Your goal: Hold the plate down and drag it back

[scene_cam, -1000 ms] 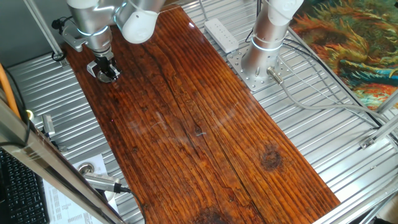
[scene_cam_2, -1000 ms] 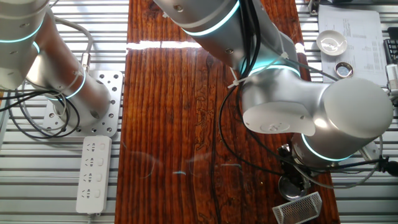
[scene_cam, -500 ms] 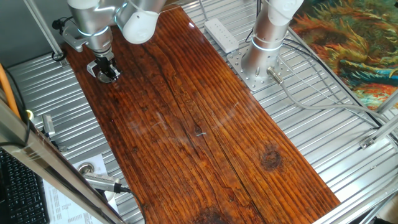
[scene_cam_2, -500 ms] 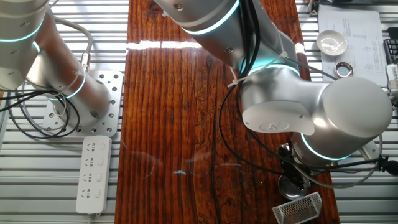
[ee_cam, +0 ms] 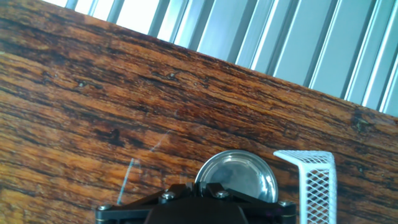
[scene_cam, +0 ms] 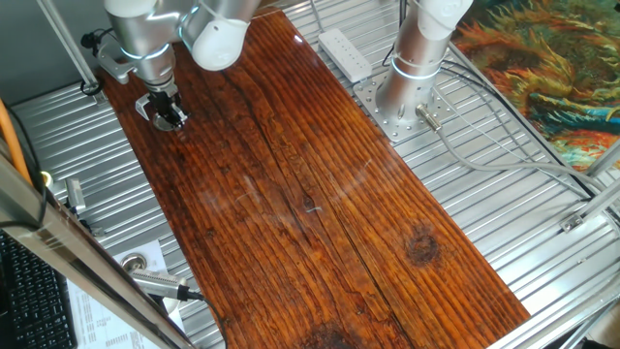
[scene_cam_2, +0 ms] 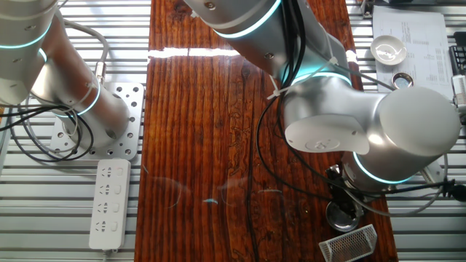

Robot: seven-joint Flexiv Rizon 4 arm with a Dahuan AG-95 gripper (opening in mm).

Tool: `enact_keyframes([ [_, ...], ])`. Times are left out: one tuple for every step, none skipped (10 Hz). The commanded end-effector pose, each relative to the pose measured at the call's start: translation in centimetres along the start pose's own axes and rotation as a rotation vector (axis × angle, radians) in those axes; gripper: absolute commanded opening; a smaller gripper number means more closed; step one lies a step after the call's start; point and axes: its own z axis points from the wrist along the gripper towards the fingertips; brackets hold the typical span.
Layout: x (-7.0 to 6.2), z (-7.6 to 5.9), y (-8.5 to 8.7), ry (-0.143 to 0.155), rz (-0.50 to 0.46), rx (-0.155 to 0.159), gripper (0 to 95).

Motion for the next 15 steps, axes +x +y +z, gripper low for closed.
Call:
enact_keyframes([
  [0.0,0.0,0.1,0.0,0.001,-0.002,0.0],
  [0.0,0.0,0.2,0.001,0.004,0.0,0.0],
  [-0.1,0.0,0.3,0.001,0.004,0.001,0.0],
  [-0.1,0.0,0.3,0.002,0.005,0.001,0.0],
  [-0.1,0.0,0.3,0.002,0.006,0.001,0.0],
  [-0.1,0.0,0.4,0.001,0.007,0.001,0.0],
  [-0.1,0.0,0.5,0.001,0.009,0.001,0.0],
  [-0.1,0.0,0.6,0.002,0.01,0.001,0.0],
  [-0.1,0.0,0.7,0.002,0.01,0.002,0.0],
  [-0.1,-0.1,0.8,0.001,0.012,0.0,0.0],
  [-0.1,0.0,0.9,0.0,0.015,-0.002,0.0],
  [-0.2,-0.1,1.1,0.001,0.015,0.0,0.0],
  [-0.2,-0.1,1.2,0.002,0.015,0.001,0.0],
  [-0.2,-0.1,1.3,0.006,0.016,0.001,0.0],
  [-0.2,-0.1,1.4,0.007,0.018,-0.002,0.0],
])
